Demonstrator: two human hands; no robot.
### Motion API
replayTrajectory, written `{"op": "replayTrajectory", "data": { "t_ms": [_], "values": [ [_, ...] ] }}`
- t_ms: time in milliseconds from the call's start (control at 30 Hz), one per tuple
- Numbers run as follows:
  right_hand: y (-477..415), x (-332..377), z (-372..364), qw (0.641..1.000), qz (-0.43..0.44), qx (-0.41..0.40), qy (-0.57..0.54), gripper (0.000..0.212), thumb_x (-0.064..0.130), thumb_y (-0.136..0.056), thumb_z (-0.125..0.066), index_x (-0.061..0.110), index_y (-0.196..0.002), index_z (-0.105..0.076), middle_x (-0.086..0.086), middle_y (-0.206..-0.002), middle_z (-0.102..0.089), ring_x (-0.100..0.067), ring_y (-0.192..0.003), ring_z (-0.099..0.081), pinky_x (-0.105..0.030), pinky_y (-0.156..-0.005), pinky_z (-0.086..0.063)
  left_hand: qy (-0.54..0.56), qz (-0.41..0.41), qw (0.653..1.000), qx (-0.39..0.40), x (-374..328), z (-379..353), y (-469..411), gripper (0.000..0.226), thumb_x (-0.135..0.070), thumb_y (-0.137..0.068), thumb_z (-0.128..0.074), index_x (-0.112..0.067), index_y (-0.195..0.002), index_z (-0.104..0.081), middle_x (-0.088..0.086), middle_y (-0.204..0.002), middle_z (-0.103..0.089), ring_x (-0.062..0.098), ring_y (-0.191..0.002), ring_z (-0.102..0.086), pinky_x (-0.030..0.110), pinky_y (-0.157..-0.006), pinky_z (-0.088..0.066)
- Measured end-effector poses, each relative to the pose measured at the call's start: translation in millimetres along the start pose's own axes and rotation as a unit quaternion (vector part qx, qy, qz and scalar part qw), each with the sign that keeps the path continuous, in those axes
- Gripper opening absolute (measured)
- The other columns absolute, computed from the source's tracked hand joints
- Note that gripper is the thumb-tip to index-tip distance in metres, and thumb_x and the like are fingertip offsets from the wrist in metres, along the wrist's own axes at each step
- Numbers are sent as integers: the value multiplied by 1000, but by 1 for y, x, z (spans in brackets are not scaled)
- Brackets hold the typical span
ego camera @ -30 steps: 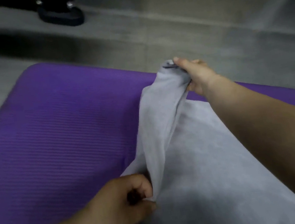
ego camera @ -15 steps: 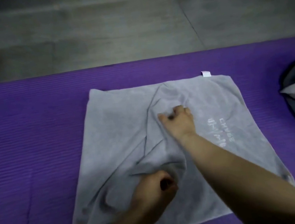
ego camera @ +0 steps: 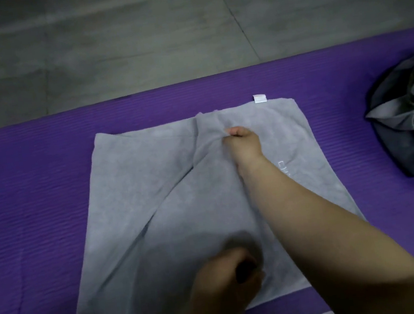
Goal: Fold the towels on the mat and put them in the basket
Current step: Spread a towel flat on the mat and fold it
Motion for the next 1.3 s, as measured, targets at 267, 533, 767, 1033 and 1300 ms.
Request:
{"op": "replayTrajectory", "data": {
  "t_ms": [267,533,767,1033,1300],
  "values": [
    [-3,2,131,993,-25,-63,100,28,7,-90,-54,16,-65,-45,-6,-57,-44,-9,-41,-43,-13,-32,-30,-78,-57,993,67,-4,-9,-37,52,-53,-74,-44,-22,-111,-64,-3,-113,-63,10,-104,-57,23,-92,-43],
    [110,-65,177,936,-160,31,311,20,24,-83,-67,11,-69,-58,-3,-61,-56,-10,-51,-54,-16,-47,-46,-234,-191,950,73,58,-13,-22,33,-57,-59,-45,-30,-67,-64,-17,-67,-59,2,-67,-53,16,-63,-36],
    [142,-95,168,910,-129,19,393,21,10,-85,-60,-7,-96,-59,-6,-78,-52,-14,-72,-48,-32,-70,-45,-286,-283,915,-29,66,-31,-17,25,-35,-64,-40,-30,-69,-63,-12,-64,-60,6,-73,-35,23,-68,-27],
    [127,-63,235,920,-33,-217,324,17,3,-88,-54,10,-73,-54,-2,-55,-49,2,-33,-48,-9,-37,-37,-145,-258,952,81,-1,-50,-18,30,-38,-71,-45,-28,-94,-62,-11,-89,-65,2,-87,-52,18,-76,-33],
    [118,-103,259,942,-108,-234,215,28,2,-85,-59,19,-67,-47,-3,-60,-49,4,-28,-44,-9,-33,-37,-327,-163,920,141,58,-36,8,81,-45,-20,-88,-28,-81,-38,-8,-68,-61,12,-61,-60,23,-67,-36]
  ]
}}
Point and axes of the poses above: each hand's wrist, its own y-axis away from the middle knuckle, its own z-axis out of the back of the hand, x = y × z, the point moved 2 cm from there along -y, towards the middle knuckle
